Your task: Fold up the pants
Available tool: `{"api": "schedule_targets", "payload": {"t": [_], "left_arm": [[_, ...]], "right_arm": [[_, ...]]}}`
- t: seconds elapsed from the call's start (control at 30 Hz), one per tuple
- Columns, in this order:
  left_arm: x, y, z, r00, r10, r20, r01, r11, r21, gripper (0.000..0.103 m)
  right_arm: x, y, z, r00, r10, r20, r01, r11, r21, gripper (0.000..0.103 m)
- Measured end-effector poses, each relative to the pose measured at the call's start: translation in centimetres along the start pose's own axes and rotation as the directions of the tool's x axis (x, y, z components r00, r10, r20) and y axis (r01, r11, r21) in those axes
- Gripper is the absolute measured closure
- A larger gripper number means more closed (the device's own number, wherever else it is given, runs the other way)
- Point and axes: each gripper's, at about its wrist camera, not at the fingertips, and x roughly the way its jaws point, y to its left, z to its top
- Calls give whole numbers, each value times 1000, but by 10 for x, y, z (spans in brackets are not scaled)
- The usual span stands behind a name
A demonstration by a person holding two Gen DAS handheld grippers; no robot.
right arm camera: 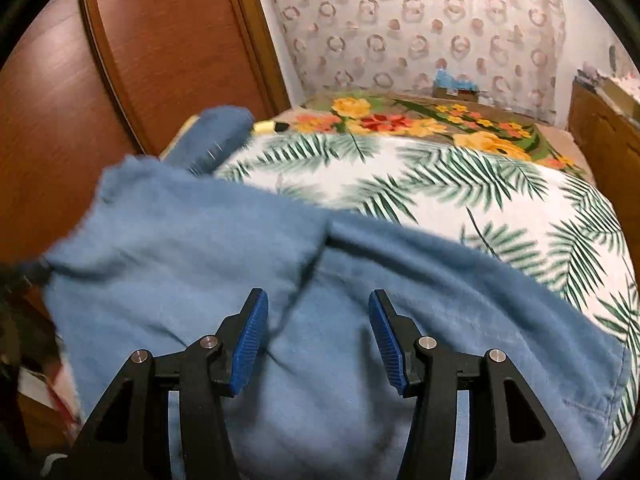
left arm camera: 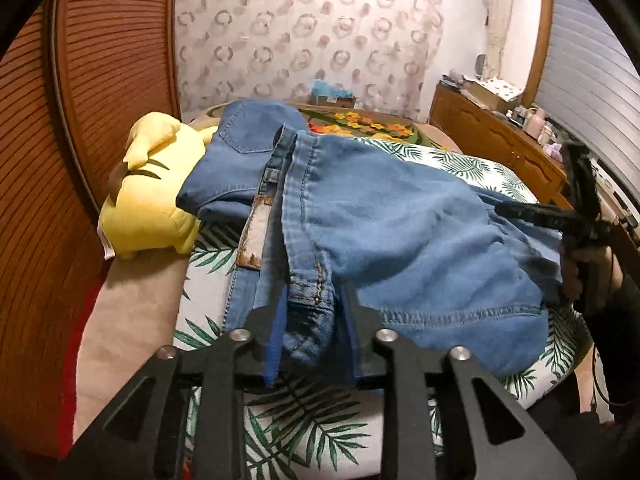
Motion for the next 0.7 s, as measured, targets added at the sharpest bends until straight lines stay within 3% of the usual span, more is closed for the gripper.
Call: {"api": "schedule_targets", "payload": {"t": [0.07,0.27,0.33,0.4,0.43,0.7], "left_arm": [[1,1,0,1000,1,11,-1,1000,-14,52],[3,-7,2,1000,-16,26,16,1000,-3,52],[5,-9,3,999,-14,29,14,1000,-2,52],[8,-10,4,1000,-12,28,12,1000,2,52],[10,-11,4,1000,-8,27,8,1000,4,52],[17,-14,7,1000,-18,22,17,1000,5,52]], "right_arm": [[5,-2,11,1000,20,-18,-20,1000,15,49],[39,-11,34,995,44,-91,-39,997,59,53],[49,-11,42,993,64,-104,-57,996,71,60],[56,-9,51,991,65,-115,-58,996,64,86],[58,-8,55,991,68,-113,-63,997,50,94],[27,28,102,997,34,66,-27,993,-114,98]]}}
